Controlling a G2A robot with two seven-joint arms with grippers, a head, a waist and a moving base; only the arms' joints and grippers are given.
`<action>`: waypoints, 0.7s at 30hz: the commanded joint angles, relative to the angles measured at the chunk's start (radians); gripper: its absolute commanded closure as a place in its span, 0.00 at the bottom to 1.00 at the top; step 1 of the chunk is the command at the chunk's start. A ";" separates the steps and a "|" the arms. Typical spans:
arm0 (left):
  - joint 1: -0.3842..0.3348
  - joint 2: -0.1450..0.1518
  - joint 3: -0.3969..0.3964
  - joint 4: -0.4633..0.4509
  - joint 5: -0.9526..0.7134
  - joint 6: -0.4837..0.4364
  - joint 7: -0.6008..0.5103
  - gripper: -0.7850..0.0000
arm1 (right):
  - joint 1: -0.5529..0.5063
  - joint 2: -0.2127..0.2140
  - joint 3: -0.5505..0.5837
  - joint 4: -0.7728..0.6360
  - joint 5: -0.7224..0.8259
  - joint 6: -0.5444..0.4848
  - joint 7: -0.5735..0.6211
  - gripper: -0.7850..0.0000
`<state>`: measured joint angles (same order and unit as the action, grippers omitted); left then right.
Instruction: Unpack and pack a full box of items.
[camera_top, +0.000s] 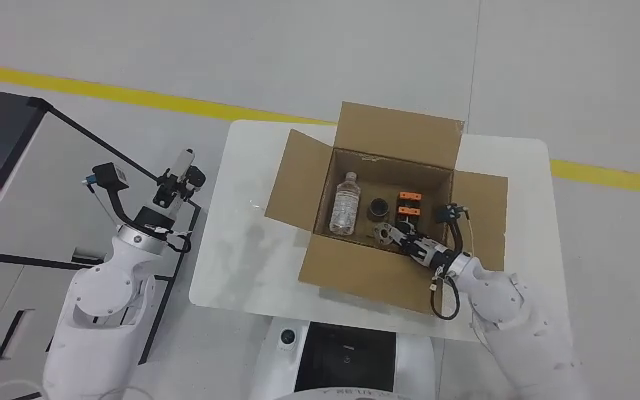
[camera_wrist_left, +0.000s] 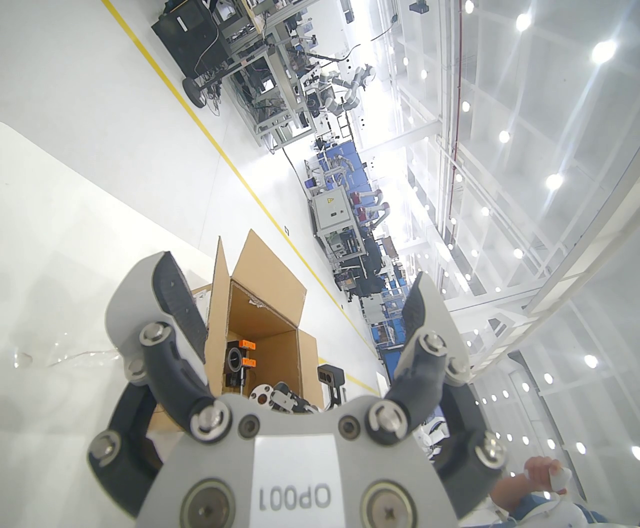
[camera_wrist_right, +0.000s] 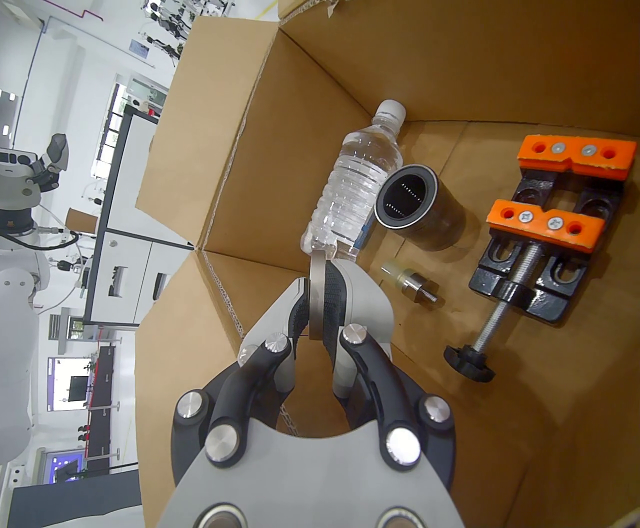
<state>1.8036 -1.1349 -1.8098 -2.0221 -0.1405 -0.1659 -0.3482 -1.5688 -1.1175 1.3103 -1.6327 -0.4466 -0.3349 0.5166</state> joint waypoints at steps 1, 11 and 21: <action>0.000 0.000 0.000 0.000 0.000 0.000 0.000 0.00 | 0.001 0.000 0.002 0.002 0.006 0.000 0.001 0.85; 0.000 0.000 0.000 0.000 0.000 0.000 0.000 0.00 | -0.001 0.004 0.021 -0.002 0.076 -0.018 0.002 0.69; 0.000 0.000 0.000 0.000 0.000 0.000 0.000 0.00 | -0.080 0.031 0.273 -0.114 0.574 -0.080 0.136 0.68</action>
<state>1.8036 -1.1349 -1.8098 -2.0221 -0.1405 -0.1659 -0.3482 -1.6392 -1.0896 1.5387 -1.7392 0.0373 -0.4140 0.6279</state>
